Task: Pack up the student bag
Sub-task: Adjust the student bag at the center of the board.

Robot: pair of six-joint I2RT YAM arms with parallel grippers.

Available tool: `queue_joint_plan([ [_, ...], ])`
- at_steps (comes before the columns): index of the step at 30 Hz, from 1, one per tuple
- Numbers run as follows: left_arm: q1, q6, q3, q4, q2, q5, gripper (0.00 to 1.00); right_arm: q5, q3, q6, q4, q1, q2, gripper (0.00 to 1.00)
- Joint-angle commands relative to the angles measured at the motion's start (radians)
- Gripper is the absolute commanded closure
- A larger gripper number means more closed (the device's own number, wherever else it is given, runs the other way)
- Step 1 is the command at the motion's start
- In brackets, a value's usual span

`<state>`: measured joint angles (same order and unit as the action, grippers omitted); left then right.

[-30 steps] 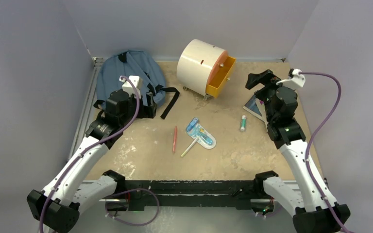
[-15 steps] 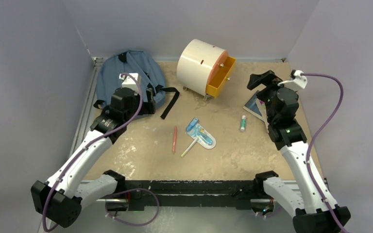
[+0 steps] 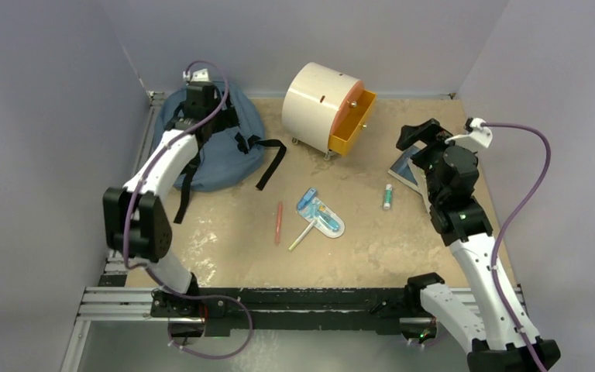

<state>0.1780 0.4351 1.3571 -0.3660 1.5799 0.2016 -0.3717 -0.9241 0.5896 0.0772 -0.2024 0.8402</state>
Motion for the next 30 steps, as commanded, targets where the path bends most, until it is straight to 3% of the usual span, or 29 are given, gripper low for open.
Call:
queue_joint_plan([
  [1, 0.005, -0.02, 0.22, 0.022, 0.201, -0.021, 0.14, 0.017, 0.041, -0.018, 0.003, 0.002, -0.052, 0.01],
  [11, 0.007, -0.097, 0.69, -0.087, 0.66, -0.007, 0.14, 0.063, 0.087, 0.01, 0.07, 0.002, -0.112, 0.01],
  [17, 0.027, -0.201, 0.876, -0.072, 0.826, 0.039, 0.14, 0.071, 0.116, 0.016, 0.089, 0.002, -0.14, 0.01],
  [22, 0.073, -0.354, 0.946, -0.046, 0.918, 0.162, 0.12, 0.075, 0.119, 0.012, 0.095, 0.003, -0.137, 0.01],
  [27, 0.08, -0.363, 0.913, -0.057, 0.942, 0.191, 0.12, 0.081, 0.123, 0.009, 0.091, 0.003, -0.126, 0.01],
  [30, 0.08, -0.375, 0.91, -0.087, 0.965, 0.193, 0.21, 0.086, 0.121, 0.007, 0.09, 0.002, -0.121, 0.01],
])
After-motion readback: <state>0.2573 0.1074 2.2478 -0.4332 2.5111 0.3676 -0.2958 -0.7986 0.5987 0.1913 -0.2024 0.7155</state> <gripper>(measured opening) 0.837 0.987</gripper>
